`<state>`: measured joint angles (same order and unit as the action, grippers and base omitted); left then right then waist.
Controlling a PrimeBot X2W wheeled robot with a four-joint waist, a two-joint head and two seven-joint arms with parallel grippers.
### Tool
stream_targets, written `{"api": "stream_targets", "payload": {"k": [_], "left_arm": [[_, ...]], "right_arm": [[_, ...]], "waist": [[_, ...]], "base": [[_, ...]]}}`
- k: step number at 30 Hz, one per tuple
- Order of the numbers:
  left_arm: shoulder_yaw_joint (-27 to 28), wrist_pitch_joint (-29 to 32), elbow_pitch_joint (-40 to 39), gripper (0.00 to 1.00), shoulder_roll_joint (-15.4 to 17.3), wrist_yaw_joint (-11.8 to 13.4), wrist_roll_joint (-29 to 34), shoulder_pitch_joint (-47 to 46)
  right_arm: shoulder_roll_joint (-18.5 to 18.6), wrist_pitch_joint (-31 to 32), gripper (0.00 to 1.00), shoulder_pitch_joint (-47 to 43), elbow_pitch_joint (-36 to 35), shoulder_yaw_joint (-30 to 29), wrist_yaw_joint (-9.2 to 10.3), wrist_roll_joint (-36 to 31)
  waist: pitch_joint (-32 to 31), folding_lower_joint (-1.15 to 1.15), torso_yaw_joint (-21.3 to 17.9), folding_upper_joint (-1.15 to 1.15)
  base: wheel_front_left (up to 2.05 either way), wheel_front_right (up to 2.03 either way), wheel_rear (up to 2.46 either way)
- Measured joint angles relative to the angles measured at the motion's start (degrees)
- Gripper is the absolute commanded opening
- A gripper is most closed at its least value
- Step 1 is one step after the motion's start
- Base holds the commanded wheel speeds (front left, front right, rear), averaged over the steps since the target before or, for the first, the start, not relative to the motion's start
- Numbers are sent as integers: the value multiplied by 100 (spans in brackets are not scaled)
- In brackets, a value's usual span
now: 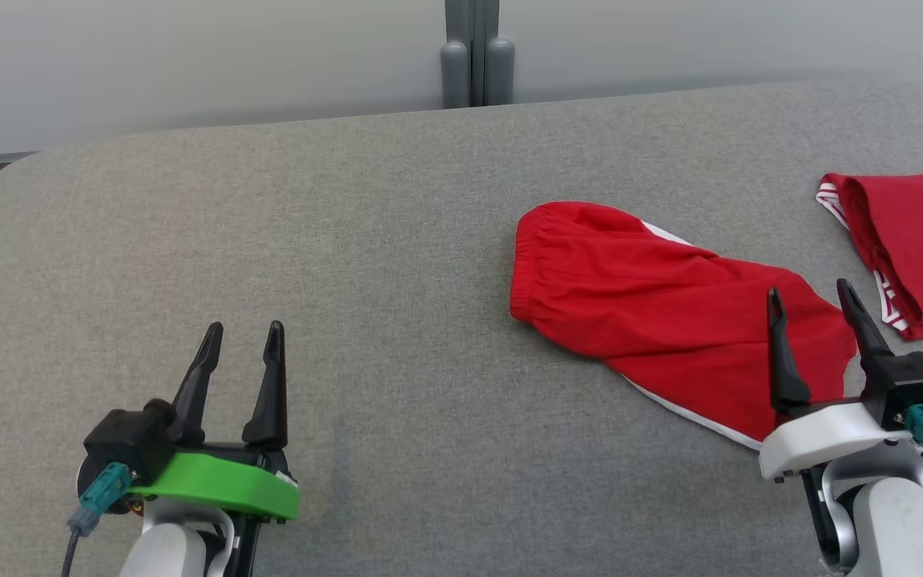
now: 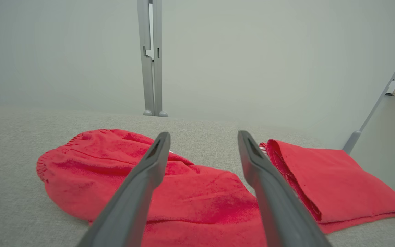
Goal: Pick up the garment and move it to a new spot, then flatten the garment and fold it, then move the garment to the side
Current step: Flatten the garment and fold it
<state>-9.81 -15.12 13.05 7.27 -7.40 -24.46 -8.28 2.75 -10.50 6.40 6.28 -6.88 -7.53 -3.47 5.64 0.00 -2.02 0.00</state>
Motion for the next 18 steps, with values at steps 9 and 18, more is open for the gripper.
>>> {"api": "stream_targets", "payload": {"k": [9, 18], "left_arm": [[-434, 3, 414, 100, 122, 0, -7, -299], [-2295, 1174, 1607, 100, 287, 0, -935, -1825]], "right_arm": [[5, -63, 100, 5, 197, 194, 0, 79], [11, 31, 100, 255, 325, 733, 1, 108]], "waist": [[51, 0, -58, 0], [272, 0, -467, 0]], "base": [[0, 0, 0], [0, 0, 0]]}}
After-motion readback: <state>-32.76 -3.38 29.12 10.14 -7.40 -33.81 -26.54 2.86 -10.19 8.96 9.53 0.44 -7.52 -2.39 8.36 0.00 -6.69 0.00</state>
